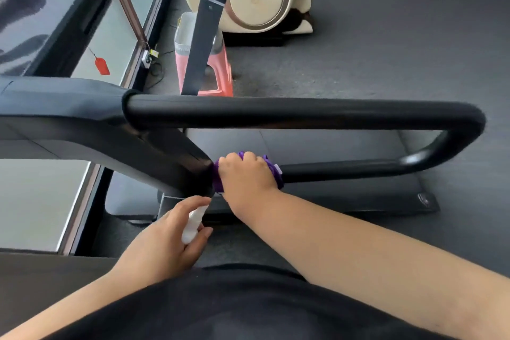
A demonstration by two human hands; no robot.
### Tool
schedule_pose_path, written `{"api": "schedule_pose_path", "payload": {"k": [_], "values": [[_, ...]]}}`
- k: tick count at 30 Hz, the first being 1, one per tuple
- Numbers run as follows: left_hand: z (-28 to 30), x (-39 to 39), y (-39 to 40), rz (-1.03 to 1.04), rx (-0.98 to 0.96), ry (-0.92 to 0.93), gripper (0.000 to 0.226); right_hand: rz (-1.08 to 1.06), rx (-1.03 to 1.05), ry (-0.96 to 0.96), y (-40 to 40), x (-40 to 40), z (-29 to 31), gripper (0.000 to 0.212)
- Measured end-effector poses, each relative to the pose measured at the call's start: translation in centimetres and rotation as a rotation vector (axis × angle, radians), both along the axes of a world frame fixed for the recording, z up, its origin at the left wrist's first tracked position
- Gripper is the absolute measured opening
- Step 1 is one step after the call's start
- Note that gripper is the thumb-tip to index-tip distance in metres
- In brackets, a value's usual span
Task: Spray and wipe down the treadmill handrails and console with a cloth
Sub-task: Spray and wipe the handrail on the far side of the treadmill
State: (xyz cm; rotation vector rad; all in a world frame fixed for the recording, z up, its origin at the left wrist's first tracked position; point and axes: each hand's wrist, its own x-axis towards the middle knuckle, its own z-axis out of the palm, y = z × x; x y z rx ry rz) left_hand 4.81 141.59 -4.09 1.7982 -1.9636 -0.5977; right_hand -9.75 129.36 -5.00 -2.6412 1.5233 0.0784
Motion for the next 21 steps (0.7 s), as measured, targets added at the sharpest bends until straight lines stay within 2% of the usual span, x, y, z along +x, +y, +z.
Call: {"api": "schedule_pose_path", "payload": {"k": [4,9,16,21], "values": [[-0.3,-1.4,-1.1,-0.014,0.008,-0.003,0.061,0.046,-0.058,0.009,0.2,-3.7,-1.1,0.050],[0.0,-3.4,-2.8,-0.149,0.002,0.039,0.063,-0.111,-0.055,-0.006,-1.1,-11.7,0.7,0.023],[-0.5,-4.1,-3.2,-0.211,-0.037,0.107,0.074,-0.355,-0.045,0.051,-2.7,-23.2,2.8,0.032],[-0.6,-2.8,-2.4,-0.183,-0.034,0.162,0.062,-0.263,-0.147,0.103,-2.0,-23.7,2.7,0.023]]}}
